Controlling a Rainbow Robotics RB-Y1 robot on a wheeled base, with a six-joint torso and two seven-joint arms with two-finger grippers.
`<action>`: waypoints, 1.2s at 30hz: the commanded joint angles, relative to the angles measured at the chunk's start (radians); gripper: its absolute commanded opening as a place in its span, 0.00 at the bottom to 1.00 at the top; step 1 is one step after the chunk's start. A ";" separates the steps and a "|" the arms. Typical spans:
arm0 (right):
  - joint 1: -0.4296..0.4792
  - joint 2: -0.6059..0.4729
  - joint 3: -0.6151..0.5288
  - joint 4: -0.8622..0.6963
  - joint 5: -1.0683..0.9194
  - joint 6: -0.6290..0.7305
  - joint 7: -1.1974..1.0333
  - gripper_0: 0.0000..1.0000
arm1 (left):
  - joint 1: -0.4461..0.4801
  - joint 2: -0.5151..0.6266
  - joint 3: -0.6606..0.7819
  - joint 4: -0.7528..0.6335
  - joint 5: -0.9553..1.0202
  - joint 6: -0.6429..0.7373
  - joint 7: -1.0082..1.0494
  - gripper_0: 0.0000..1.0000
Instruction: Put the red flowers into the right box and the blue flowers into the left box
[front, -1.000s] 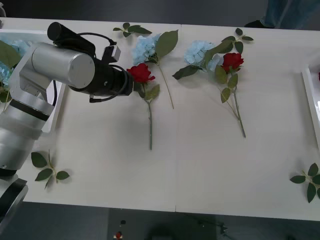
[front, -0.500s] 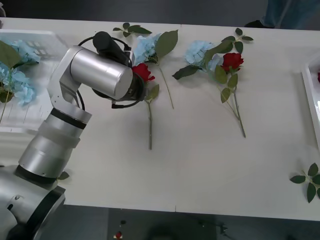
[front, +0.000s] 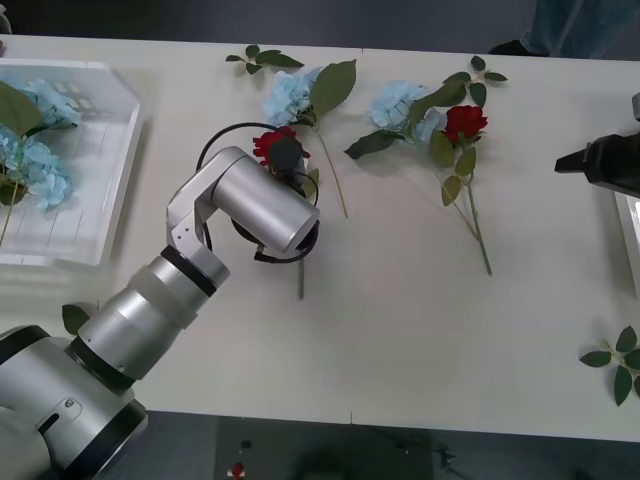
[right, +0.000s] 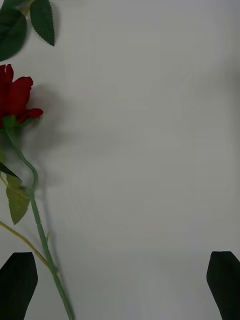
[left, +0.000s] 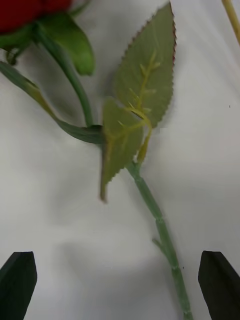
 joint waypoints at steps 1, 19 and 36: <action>-0.098 0.055 0.053 -0.022 0.139 0.021 -0.113 1.00 | -0.009 -0.002 -0.035 0.037 0.000 -0.059 0.044 0.94; -0.371 0.377 0.226 0.396 0.632 -0.137 -0.329 1.00 | 0.014 -0.008 -0.076 0.080 0.002 -0.083 0.042 0.00; -0.434 0.509 0.226 0.644 0.612 -0.417 -0.340 1.00 | 0.364 0.363 -0.064 -0.447 0.160 -0.159 0.030 0.00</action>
